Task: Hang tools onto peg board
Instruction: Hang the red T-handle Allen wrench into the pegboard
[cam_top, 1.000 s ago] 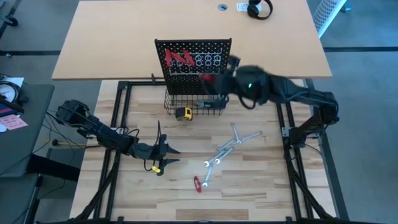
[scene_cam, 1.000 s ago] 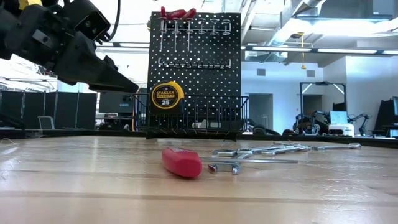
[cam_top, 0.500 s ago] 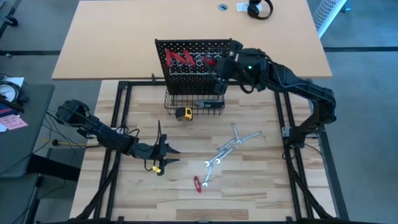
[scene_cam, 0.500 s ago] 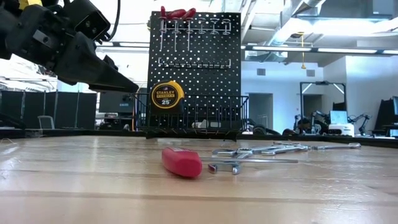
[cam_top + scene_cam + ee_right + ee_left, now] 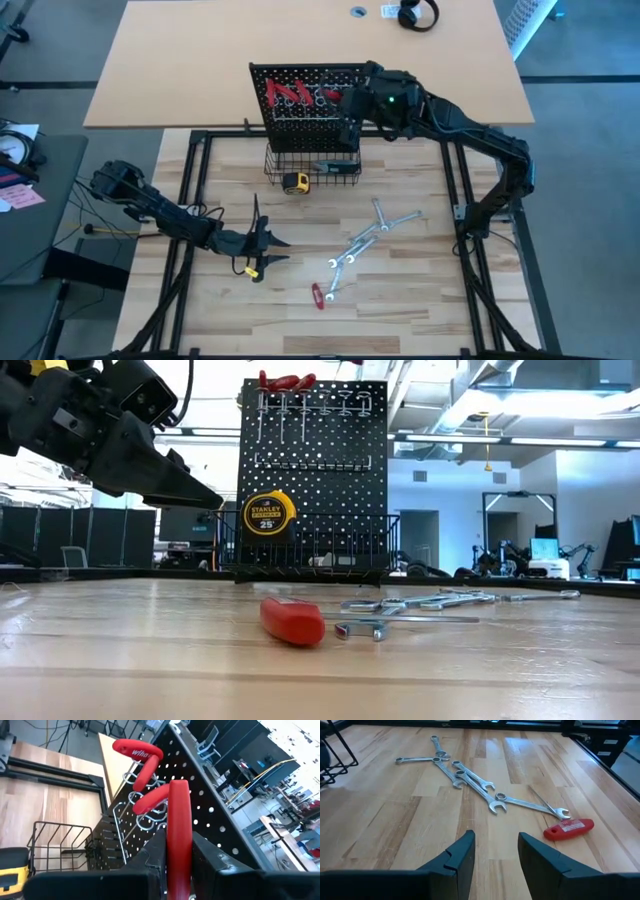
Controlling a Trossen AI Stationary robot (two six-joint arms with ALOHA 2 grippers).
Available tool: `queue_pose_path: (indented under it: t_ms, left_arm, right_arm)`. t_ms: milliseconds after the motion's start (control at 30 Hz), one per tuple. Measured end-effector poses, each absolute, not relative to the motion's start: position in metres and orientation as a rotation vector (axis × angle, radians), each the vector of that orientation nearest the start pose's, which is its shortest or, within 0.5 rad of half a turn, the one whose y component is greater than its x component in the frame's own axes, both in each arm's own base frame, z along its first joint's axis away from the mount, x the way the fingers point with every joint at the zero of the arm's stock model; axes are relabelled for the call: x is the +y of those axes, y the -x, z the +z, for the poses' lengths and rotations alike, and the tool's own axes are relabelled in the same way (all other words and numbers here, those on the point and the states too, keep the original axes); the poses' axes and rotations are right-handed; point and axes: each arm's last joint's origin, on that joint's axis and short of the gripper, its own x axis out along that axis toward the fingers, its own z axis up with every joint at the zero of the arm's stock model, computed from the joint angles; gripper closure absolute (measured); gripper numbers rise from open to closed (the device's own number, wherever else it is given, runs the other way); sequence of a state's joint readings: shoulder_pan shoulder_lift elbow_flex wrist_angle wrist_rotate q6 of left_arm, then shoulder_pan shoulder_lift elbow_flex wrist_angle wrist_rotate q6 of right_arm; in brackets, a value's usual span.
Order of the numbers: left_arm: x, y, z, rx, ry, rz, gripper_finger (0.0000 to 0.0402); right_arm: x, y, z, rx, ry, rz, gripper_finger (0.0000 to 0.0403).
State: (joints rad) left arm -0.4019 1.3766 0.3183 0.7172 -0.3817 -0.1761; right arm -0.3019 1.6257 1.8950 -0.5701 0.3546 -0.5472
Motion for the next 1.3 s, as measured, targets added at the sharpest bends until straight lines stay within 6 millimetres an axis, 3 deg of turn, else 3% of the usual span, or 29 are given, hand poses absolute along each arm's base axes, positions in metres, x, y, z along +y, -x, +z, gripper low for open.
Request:
queue_pose_path:
  t_ms: [267,633,767,967,1167,1300]
  left_arm:
    - [-0.08,-0.216,0.147,0.315,0.044,0.011,0.0263]
    - [-0.08,-0.218,0.149,0.305,0.032,0.027,0.0263]
    - [-0.084,-0.233,0.172,0.218,-0.087,0.091,0.0263]
    - [-0.089,-0.257,0.21,0.204,-0.317,0.198,0.0263]
    - [-0.089,-0.278,0.245,0.281,-0.36,0.185,0.0263]
    - [-0.089,-0.282,0.254,0.314,-0.375,0.186,0.0263]
  right_arm:
    - [-0.127,-0.322,0.462,0.453,0.47,-0.522,0.0335]
    - [-0.129,-0.321,0.462,0.448,0.468,-0.523,0.0325]
    - [-0.129,-0.319,0.465,0.453,0.485,-0.52,0.0325]
    - [-0.124,-0.312,0.487,0.393,0.49,-0.531,0.0325]
    - [-0.113,-0.304,0.502,0.385,0.504,-0.517,0.0325]
    - [-0.112,-0.302,0.5,0.419,0.497,-0.509,0.0325]
